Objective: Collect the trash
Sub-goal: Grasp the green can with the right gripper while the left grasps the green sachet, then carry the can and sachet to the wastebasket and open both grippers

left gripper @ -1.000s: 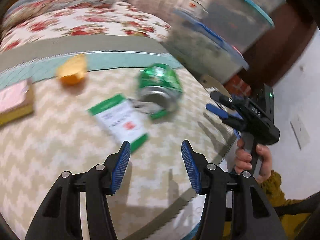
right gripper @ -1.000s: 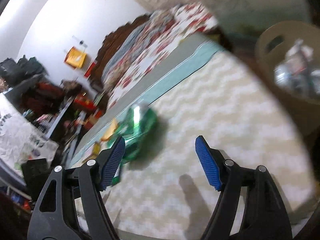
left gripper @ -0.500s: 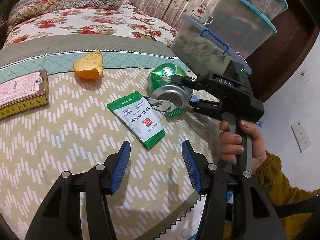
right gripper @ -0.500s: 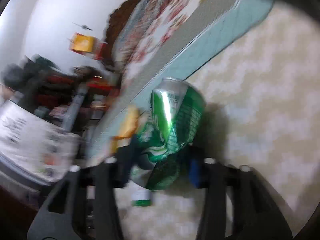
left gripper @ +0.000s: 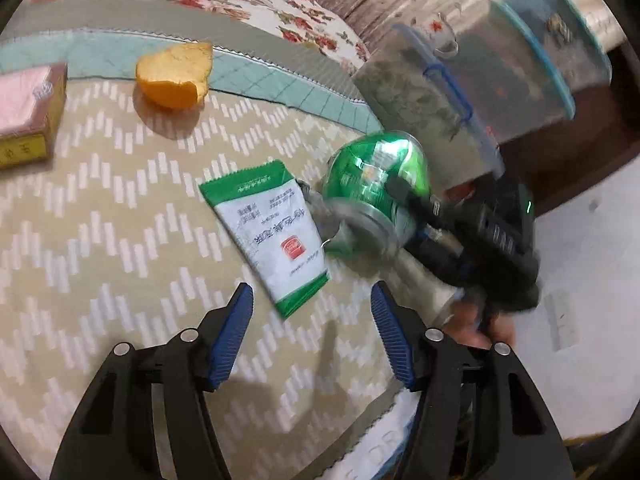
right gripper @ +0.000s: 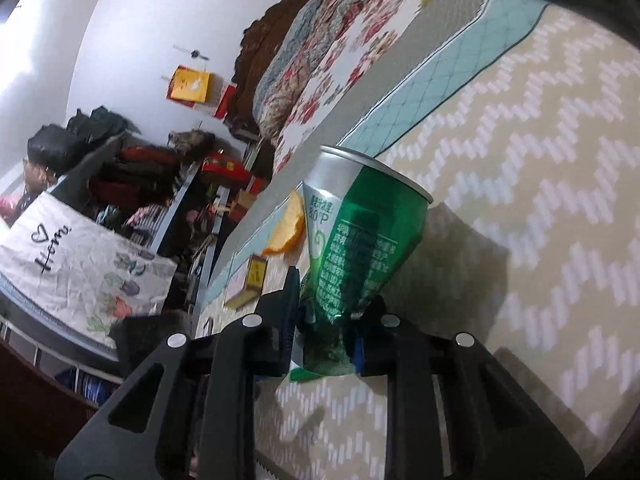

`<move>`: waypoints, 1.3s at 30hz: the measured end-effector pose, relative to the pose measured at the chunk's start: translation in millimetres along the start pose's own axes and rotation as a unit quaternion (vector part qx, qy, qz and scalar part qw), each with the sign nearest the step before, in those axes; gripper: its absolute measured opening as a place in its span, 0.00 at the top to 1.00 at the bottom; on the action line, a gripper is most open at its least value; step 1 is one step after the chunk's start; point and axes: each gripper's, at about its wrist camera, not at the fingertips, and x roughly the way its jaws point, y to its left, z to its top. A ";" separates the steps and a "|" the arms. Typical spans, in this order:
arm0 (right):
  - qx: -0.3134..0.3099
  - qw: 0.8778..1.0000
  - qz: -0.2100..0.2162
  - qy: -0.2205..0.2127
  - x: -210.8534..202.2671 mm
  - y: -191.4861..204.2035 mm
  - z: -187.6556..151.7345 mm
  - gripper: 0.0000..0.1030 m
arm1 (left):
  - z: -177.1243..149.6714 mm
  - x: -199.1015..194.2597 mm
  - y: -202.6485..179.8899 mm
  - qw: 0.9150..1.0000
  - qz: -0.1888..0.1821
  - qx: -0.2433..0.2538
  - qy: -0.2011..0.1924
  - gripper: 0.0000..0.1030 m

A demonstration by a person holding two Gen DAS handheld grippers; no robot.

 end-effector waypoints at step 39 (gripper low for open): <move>0.039 0.947 -0.169 -0.271 -284.3 -112.9 25.4 0.80 | 91.1 156.9 -215.7 0.985 -0.095 0.129 0.067 0.98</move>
